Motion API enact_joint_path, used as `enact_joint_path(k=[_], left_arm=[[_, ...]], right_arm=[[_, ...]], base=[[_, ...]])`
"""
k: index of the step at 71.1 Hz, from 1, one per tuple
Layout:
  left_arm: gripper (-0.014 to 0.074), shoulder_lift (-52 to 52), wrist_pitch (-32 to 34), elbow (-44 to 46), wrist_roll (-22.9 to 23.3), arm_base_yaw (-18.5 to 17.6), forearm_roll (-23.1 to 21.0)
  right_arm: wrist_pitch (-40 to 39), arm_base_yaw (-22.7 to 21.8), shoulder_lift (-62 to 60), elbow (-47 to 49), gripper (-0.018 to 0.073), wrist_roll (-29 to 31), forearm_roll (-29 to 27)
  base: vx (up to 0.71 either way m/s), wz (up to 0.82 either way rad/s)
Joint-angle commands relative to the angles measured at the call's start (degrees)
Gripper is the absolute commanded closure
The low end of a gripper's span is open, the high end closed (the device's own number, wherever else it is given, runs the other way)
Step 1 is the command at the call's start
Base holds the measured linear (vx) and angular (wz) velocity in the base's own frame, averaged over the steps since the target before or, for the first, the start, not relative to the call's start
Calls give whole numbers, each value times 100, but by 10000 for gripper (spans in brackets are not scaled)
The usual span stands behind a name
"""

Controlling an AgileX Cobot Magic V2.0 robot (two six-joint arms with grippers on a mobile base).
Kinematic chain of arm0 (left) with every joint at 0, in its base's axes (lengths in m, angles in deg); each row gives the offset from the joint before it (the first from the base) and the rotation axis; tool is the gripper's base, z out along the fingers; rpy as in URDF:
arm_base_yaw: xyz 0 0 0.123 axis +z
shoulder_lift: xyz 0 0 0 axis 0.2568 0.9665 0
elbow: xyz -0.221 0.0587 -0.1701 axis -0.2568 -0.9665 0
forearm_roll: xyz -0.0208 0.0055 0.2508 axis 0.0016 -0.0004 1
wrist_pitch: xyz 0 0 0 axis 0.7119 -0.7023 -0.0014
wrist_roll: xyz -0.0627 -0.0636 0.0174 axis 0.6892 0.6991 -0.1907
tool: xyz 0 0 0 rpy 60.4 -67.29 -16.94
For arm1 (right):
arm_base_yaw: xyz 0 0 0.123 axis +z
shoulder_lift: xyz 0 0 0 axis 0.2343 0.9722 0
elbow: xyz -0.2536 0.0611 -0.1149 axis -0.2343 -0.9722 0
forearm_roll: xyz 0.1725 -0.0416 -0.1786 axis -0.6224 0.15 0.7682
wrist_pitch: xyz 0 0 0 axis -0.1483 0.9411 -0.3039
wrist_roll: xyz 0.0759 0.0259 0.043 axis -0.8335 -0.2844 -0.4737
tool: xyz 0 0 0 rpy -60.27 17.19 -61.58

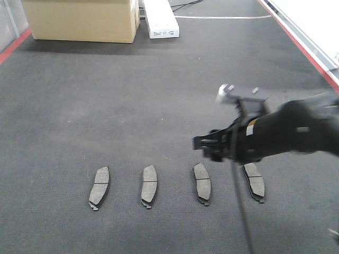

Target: Move and align brake pads A on conveyor

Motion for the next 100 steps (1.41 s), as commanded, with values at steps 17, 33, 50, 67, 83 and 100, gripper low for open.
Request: enact_joint_path(k=[17,33,50,67,83,100], left_arm=[[603,71,382,155,14,-21,47],[603,71,382,155,14,-21,47],[603,71,382,155,14,-21,47],[603,71,382,155,14,-21,47],[603,71,382,155,14,-21,47],[603,71,382,155,14,-21,47]], right_arm=[[-34,-17,-3041,-1438,414,938,574],[-197,-17,-5074,-2525,574,933,898],[-258,-17,-6135,-3003,569,854,898],[-240,-17,-6245,-3004,569,854,898],[-226,-17,-6245,-3004,569,854,898],[-220,-17,-6245,-3004,569,854,898]], base=[[0,0],[0,0],[0,0],[0,0],[0,0],[0,0]])
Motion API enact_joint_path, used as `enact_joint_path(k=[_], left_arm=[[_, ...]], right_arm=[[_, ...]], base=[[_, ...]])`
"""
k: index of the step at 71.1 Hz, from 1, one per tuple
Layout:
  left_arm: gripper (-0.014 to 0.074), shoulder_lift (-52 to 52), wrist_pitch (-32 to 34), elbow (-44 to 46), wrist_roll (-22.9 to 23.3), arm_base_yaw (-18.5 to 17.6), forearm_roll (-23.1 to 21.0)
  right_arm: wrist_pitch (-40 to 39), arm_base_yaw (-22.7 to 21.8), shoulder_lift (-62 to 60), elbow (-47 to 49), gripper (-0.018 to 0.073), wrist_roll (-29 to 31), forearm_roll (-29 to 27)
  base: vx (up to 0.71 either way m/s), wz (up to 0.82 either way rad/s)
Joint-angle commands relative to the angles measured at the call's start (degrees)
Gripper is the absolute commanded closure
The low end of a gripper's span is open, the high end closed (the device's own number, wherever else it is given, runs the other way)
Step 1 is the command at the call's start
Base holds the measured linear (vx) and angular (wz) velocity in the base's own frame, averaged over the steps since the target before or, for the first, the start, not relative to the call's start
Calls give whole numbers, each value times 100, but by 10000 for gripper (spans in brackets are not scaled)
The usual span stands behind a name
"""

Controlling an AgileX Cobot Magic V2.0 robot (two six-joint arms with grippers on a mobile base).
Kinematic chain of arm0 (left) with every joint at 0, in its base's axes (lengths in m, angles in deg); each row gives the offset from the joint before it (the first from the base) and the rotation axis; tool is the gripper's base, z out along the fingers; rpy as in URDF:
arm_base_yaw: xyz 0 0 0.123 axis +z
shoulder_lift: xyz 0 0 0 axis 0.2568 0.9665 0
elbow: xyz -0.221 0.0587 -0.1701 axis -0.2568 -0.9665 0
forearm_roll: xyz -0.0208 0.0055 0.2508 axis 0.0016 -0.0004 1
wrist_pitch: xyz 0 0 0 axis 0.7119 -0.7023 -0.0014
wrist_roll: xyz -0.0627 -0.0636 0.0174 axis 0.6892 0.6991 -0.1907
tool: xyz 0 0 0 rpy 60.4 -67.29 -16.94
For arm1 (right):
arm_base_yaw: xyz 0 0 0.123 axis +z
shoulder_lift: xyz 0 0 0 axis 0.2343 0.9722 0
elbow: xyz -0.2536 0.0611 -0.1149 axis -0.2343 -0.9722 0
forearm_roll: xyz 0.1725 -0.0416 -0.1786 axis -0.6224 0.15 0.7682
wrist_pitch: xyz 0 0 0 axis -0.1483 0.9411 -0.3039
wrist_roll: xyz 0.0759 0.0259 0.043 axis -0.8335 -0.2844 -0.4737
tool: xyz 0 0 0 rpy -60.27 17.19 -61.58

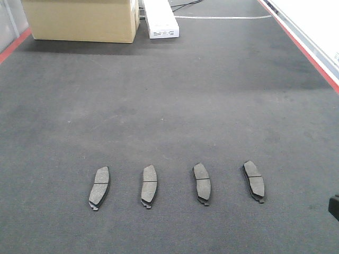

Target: Move and align brake pads A on conveyor

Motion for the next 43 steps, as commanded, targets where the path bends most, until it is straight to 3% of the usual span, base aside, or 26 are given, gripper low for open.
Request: enact_joint_path(k=[1,13,29,43], left_arm=[[603,71,382,155,14,-21,47],[603,71,381,155,-46,-21,-18],[603,71,406,155,-1418,-21,-1195],[603,71,406,155,-1584,-21,-1350]], right_arm=[[-395,-17,38,152,569,24,71],[-397,-17,38,152,569,24,71],[-397,-17,38,152,569,24,71],[-397,-17,38,152,569,24,71]], base=[[0,0],[0,0],[0,0],[0,0]])
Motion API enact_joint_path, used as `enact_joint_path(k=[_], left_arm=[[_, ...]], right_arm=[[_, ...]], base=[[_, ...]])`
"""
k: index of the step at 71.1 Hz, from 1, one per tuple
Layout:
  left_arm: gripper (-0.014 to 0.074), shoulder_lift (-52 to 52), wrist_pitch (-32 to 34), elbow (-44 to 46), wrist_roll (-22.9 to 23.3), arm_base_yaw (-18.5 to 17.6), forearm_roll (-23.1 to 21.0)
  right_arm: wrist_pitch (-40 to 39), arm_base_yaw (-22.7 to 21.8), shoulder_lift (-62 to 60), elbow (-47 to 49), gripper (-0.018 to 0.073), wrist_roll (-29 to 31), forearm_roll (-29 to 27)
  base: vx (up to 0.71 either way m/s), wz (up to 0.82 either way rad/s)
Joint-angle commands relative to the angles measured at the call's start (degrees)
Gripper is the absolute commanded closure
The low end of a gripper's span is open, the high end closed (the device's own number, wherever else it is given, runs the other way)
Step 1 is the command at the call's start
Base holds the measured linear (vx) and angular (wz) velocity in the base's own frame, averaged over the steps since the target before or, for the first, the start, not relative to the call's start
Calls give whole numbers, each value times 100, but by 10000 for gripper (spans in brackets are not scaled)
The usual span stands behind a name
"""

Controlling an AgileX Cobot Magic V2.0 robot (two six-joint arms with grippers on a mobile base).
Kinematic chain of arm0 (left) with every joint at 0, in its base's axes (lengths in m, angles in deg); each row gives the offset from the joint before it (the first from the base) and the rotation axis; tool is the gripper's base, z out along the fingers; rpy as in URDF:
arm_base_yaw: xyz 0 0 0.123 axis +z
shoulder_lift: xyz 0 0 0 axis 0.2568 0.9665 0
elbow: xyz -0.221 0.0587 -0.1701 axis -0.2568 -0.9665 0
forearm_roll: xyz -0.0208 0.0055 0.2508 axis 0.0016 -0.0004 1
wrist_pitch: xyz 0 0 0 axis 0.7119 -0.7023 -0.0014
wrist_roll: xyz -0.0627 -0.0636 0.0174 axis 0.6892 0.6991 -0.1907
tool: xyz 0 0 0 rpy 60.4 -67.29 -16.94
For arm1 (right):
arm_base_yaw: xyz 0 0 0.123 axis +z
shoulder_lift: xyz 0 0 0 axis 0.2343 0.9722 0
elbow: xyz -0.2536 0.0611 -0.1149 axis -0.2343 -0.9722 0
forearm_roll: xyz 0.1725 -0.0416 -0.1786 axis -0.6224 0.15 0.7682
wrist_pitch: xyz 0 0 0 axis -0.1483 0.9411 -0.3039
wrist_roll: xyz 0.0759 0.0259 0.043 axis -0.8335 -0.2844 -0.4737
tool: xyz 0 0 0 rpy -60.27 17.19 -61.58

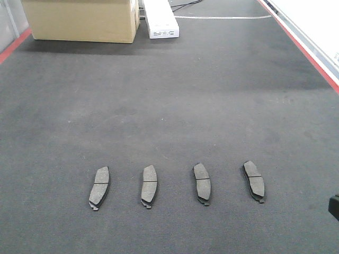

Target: Move and align brake pads A on conveyor

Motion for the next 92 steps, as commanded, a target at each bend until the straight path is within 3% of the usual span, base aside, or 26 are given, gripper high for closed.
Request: enact_joint_path(k=[1,12,27,35,49,55,70,83,92], left_arm=[[603,71,406,155,-138,-21,-82],[603,71,557,155,-465,88,-100],[603,-9,619,149,-495,668,-65],[603,-304,571,149,-647,1484,-65],[603,-1062,647,-100,-1320,3307,-84],[603,-1411,912,-520,-1342,3781,-100],[603,-1416,1903,-1713,-1312,3933,-86],[603,-1416,2987,-2751,-623,3933,-81],[603,-1416,2863,-2753,-430,3933,-81]], right_arm=[[-397,-17,38,152,569,24,67],[-397,-17,38,152,569,24,67],[-386,-17,38,152,569,24,67],[-385,-17,38,152,569,24,67],[-385,-17,38,152,569,24,67],[-385,-17,38,152,569,24,67],[-382,-17,38,152,569,24,67],[-384,-17,38,152,569,24,67],[-390,-17,38,152,569,24,67]], base=[[0,0],[0,0],[0,0],[0,0],[0,0],[0,0],[0,0],[0,0],[0,0]])
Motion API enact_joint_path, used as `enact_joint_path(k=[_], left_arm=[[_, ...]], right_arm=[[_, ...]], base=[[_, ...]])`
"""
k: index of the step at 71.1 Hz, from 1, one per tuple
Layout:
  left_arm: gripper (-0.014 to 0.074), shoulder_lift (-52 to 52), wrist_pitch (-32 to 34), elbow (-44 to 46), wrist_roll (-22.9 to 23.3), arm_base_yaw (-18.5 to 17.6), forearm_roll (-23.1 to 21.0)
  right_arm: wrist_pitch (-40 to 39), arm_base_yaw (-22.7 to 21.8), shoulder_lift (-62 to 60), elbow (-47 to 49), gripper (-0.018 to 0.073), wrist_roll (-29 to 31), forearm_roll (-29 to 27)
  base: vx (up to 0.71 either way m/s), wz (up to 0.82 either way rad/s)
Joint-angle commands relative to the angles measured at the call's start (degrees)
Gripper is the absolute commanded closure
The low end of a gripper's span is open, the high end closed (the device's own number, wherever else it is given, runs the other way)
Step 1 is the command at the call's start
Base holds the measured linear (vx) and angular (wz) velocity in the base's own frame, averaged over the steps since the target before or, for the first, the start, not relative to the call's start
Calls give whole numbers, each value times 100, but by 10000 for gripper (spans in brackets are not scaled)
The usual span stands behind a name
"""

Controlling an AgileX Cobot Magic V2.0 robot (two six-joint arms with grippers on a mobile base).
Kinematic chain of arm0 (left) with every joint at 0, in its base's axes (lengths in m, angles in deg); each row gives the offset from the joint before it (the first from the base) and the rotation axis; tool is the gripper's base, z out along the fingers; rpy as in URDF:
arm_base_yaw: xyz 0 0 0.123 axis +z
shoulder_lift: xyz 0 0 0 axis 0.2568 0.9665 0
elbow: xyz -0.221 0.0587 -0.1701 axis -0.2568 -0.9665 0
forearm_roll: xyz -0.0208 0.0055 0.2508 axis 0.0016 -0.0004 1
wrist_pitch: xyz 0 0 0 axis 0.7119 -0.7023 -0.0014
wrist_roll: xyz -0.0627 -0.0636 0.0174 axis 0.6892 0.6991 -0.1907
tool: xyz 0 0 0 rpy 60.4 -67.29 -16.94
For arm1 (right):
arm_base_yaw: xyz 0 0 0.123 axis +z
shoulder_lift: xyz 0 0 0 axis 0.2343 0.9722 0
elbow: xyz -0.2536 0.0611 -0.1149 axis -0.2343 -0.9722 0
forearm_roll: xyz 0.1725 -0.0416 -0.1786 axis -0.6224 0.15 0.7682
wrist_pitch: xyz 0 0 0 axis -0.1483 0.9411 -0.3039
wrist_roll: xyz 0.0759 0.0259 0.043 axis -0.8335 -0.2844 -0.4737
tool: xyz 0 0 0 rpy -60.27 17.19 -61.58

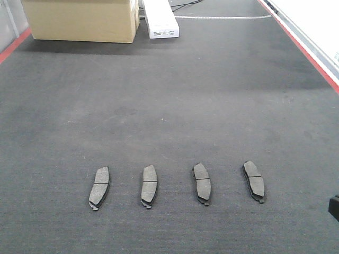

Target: Move and align brake pads A on conveyor

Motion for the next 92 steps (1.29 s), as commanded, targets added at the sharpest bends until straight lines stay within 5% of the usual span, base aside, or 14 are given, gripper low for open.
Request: enact_joint_path(k=[1,78,92], left_arm=[[603,-76,547,95,152,13,-26],[603,-71,504,101,152,13,-26],[603,-71,504,101,152,13,-26]], right_arm=[[-401,-17,38,158,569,24,65],[-455,-25,38,125,569,29,67],[-1670,-605,-302,-473,569,102,37]], base=[[0,0],[0,0],[0,0]])
